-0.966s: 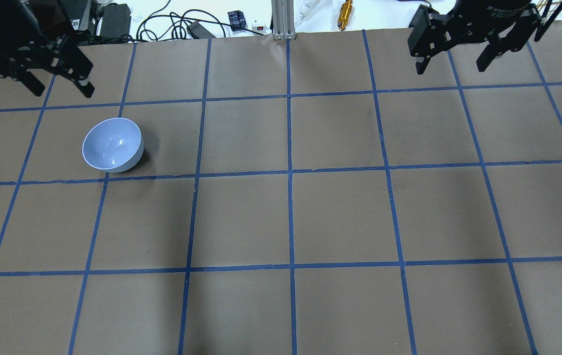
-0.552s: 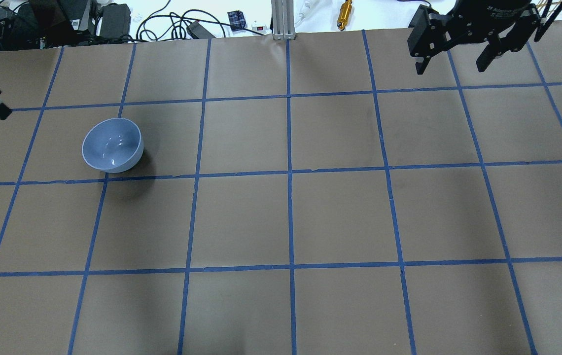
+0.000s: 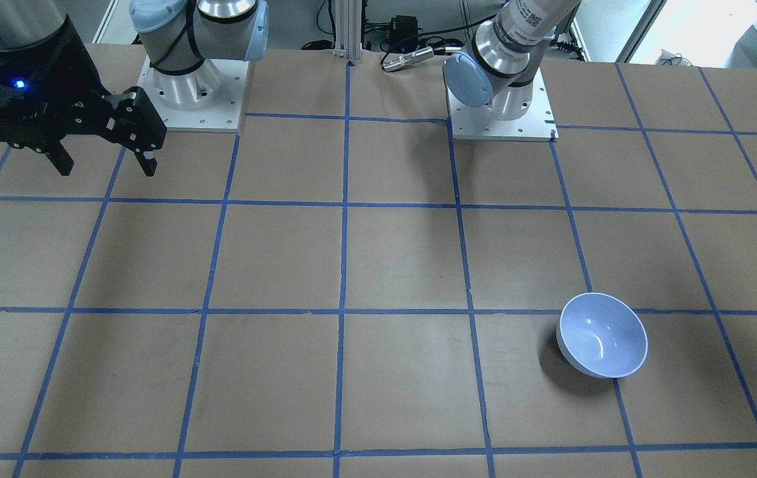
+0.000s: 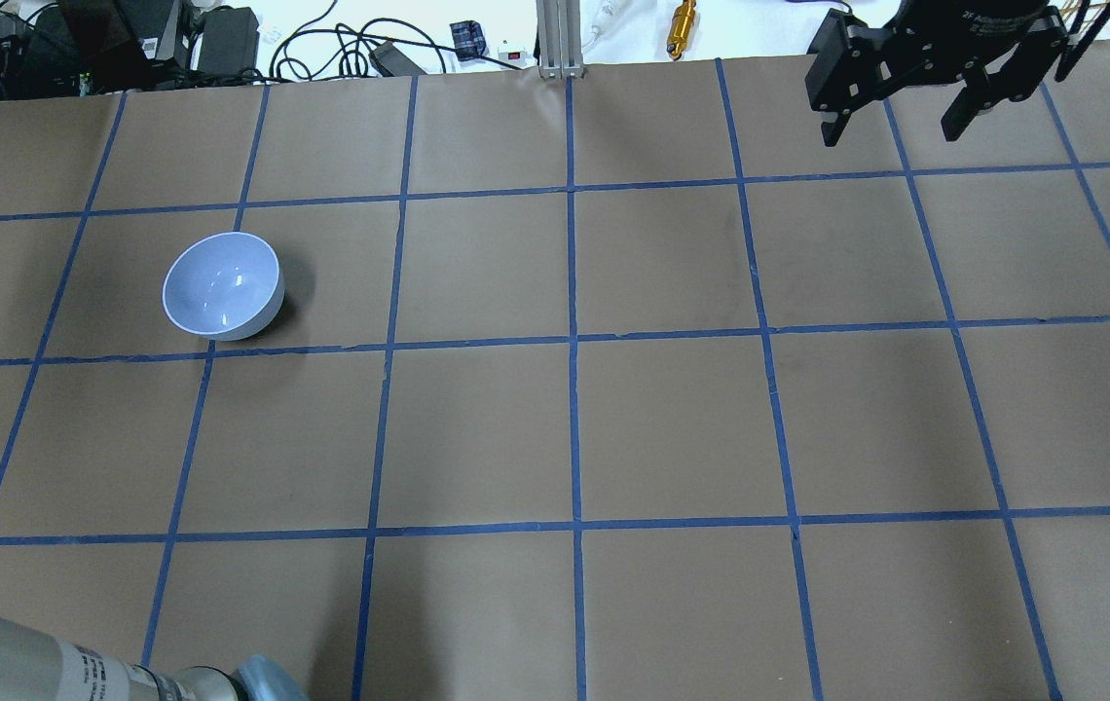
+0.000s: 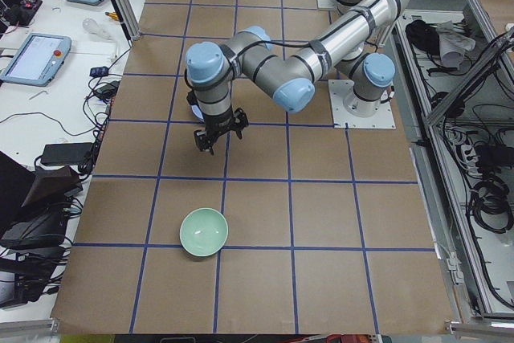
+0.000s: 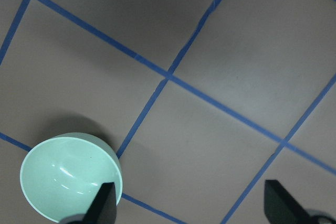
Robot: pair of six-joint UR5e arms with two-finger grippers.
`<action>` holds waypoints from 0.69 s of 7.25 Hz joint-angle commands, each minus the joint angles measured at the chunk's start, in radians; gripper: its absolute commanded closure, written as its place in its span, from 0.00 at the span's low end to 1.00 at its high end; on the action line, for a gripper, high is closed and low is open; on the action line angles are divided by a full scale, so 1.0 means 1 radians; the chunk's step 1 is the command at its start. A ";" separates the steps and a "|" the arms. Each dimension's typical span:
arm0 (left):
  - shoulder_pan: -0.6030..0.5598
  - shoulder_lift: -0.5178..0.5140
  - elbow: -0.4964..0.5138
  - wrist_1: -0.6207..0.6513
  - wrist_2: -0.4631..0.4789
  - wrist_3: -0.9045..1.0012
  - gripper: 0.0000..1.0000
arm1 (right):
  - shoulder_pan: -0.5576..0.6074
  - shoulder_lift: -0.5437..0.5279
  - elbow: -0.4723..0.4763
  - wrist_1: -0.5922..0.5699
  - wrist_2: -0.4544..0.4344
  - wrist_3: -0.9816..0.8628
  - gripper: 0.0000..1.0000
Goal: Stack green bowl on blue bowl
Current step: 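Lower the left gripper and grasp the rim of the mint-green bowl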
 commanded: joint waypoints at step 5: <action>0.163 -0.347 0.152 0.109 -0.082 0.640 0.10 | 0.000 0.000 0.000 0.000 0.000 0.000 0.00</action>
